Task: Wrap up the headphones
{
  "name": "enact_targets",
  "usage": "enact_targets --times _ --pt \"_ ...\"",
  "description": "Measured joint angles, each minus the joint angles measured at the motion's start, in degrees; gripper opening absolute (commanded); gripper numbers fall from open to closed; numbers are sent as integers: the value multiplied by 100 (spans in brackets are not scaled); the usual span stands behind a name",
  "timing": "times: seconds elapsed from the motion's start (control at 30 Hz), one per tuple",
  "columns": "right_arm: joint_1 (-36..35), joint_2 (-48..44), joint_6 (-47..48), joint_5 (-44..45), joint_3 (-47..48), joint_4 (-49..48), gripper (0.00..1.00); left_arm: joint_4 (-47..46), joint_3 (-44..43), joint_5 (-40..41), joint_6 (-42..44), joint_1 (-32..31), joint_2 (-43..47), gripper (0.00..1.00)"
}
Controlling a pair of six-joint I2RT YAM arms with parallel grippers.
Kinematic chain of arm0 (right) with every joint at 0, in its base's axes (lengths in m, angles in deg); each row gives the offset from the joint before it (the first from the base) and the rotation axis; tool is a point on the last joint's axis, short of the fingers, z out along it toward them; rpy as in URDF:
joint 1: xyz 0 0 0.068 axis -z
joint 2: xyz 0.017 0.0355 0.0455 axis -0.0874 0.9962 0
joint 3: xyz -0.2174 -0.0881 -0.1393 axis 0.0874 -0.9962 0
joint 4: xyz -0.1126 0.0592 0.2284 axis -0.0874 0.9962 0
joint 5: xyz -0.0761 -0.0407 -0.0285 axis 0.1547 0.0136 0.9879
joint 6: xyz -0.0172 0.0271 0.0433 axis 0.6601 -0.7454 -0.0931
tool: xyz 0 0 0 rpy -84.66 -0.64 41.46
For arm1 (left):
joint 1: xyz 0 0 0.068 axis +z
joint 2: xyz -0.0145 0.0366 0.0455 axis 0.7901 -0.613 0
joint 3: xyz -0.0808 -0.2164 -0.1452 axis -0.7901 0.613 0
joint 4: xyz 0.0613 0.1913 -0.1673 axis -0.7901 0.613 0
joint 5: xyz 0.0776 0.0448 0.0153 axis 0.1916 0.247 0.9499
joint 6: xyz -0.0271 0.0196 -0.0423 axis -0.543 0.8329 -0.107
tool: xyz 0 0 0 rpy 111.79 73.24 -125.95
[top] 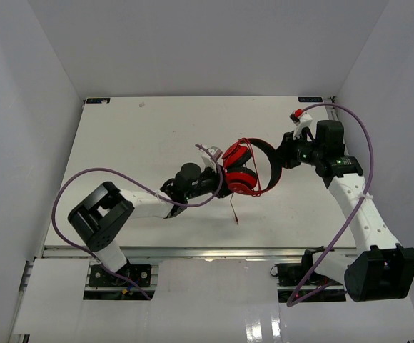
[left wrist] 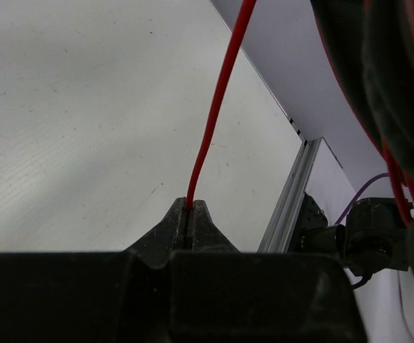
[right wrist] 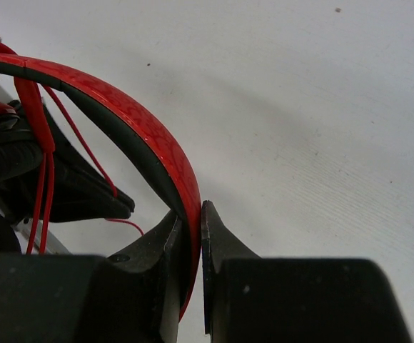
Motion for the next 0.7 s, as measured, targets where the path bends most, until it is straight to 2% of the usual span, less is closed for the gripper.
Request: enact_targets --times 0.3,0.7 --pt "-23 -72 -784 823 -197 -491 8 64 93 710 -624 -102 375 0" --pt "-43 -22 -1124 1834 -252 -552 8 410 -74 1099 -860 -250 519 0"
